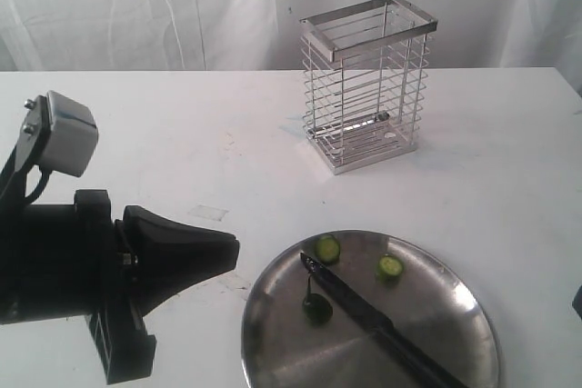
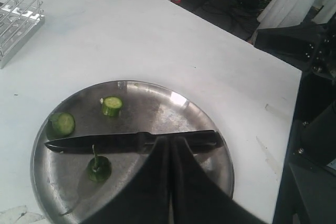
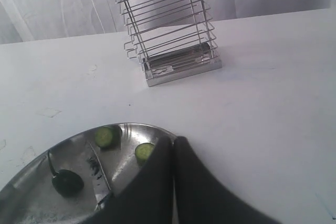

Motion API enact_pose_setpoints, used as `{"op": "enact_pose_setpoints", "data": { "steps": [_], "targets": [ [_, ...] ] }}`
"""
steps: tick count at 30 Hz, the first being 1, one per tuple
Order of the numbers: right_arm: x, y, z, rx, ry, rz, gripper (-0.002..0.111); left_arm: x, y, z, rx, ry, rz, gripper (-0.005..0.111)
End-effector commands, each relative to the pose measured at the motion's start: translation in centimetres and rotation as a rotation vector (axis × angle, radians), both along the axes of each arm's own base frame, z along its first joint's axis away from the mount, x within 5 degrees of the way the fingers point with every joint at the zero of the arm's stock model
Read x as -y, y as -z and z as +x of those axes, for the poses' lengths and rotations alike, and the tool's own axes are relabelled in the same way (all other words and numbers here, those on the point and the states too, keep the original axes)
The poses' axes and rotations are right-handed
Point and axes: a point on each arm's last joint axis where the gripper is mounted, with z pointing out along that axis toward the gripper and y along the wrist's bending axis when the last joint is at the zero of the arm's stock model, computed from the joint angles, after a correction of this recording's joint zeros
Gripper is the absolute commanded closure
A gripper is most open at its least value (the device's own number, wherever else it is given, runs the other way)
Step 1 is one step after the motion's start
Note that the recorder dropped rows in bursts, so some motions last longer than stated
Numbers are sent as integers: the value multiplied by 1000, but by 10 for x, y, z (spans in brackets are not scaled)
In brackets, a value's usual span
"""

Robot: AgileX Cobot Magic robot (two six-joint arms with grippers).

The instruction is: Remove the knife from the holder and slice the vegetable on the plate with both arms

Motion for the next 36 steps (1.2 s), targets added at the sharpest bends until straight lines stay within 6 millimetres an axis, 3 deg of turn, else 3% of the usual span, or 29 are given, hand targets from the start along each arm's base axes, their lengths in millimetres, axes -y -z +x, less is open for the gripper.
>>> {"op": "enact_pose_setpoints", "data": {
  "steps": [1, 4, 9, 11, 12, 13, 15, 19, 25, 36],
  "targets": [
    [0, 2, 0, 1, 4, -9, 108, -2, -5, -8, 7, 4, -38, 107],
    [0, 2, 0, 1, 4, -9, 108, -22, -14, -20, 85, -149, -24, 107],
    [0, 2, 0, 1, 4, -7, 108, -46, -39, -56, 309, -145, -109, 107],
    [0, 2, 0, 1, 4, -7, 108, -56, -27, -67, 315, -142, -34, 107],
    [0, 2, 0, 1, 4, -7, 108, -64, -14, -69, 153, -217, -38, 107],
    [0, 2, 0, 1, 4, -7, 108, -70, -6, -68, 107, -292, -8, 107],
    [0, 2, 0, 1, 4, -7, 108, -85, 20, -69, 102, -424, -4, 107],
    [0, 2, 0, 1, 4, -7, 108, -97, 74, -86, 116, -408, -2, 107],
    [0, 2, 0, 1, 4, -7, 108, -103, 84, -98, 150, -376, 24, 107],
    [0, 2, 0, 1, 4, -7, 108, -103, 82, -98, 212, -356, 41, 107]
  ]
}}
